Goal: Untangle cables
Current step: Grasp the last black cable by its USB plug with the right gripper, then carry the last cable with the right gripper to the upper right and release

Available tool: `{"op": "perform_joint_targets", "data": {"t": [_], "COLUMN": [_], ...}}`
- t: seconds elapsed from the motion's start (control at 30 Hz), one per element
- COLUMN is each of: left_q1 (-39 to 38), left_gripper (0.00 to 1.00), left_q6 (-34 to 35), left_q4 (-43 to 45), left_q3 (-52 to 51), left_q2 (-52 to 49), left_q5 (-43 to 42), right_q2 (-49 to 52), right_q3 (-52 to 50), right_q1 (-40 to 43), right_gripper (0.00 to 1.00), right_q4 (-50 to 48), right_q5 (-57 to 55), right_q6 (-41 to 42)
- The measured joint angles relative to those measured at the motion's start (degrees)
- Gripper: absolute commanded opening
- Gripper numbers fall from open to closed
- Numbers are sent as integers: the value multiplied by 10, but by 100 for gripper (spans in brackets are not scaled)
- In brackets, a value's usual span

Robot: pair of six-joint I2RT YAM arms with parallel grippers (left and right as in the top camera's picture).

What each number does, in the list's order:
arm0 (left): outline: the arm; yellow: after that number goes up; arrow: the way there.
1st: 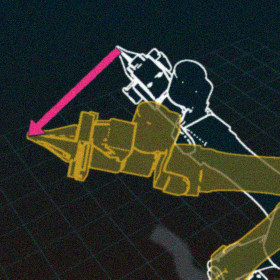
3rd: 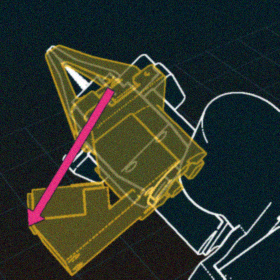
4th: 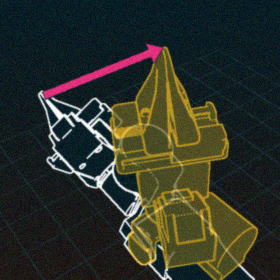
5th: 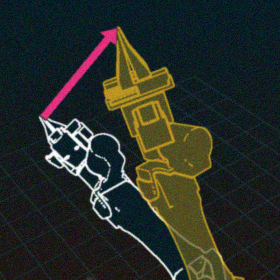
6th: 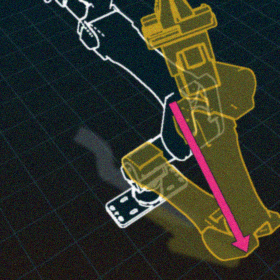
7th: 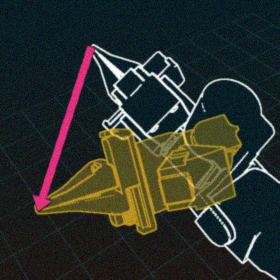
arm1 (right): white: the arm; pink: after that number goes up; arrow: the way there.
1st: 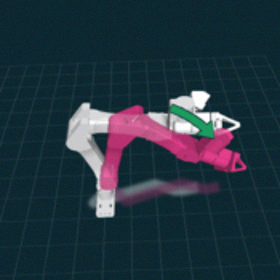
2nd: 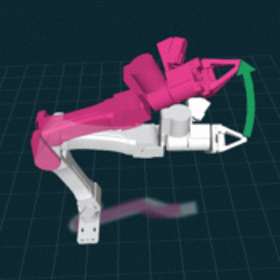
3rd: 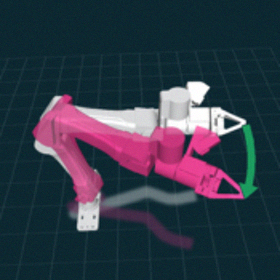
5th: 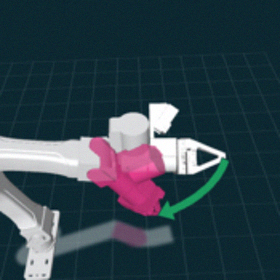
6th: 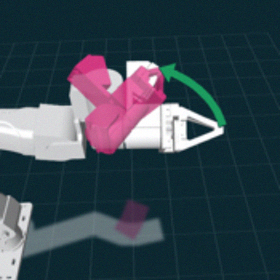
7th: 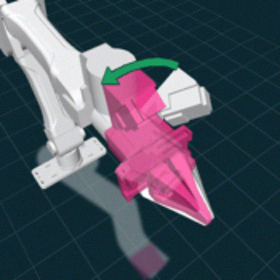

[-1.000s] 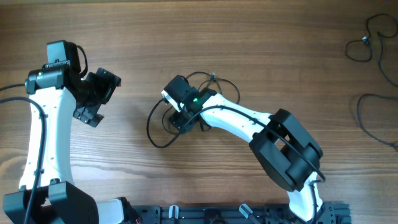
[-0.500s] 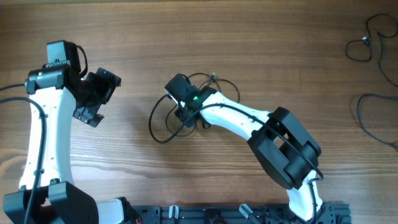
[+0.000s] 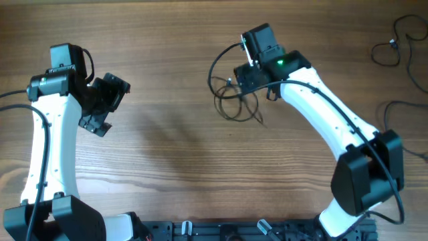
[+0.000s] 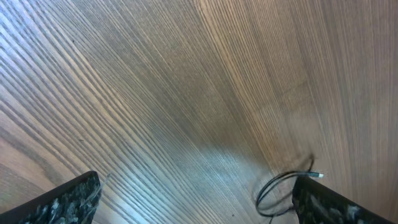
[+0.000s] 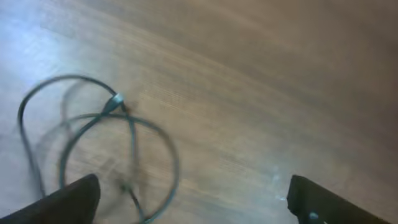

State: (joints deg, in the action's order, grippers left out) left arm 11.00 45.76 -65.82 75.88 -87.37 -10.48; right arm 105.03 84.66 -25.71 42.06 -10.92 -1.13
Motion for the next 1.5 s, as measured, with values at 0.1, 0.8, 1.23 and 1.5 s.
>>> {"op": "perform_joint_targets", "data": {"t": [0.1, 0.8, 1.23, 1.5], "left_q1": [0, 0, 0, 0], "left_gripper": [100, 100, 100, 100], "left_q6": [0, 0, 0, 0], "left_q4": [0, 0, 0, -1], "left_q3": [0, 0, 0, 0], "left_q2": [0, 0, 0, 0], "left_q5": [0, 0, 0, 0], "right_q2": [1, 166, 146, 75], "right_q3": [-1, 4, 144, 170], "right_q1": [-11, -174, -78, 209], "right_gripper": [100, 38, 4, 5], "right_q4": [2, 45, 147, -30], "right_q5": [98, 135, 110, 32], "right_q6": [-8, -106, -45, -102]}}
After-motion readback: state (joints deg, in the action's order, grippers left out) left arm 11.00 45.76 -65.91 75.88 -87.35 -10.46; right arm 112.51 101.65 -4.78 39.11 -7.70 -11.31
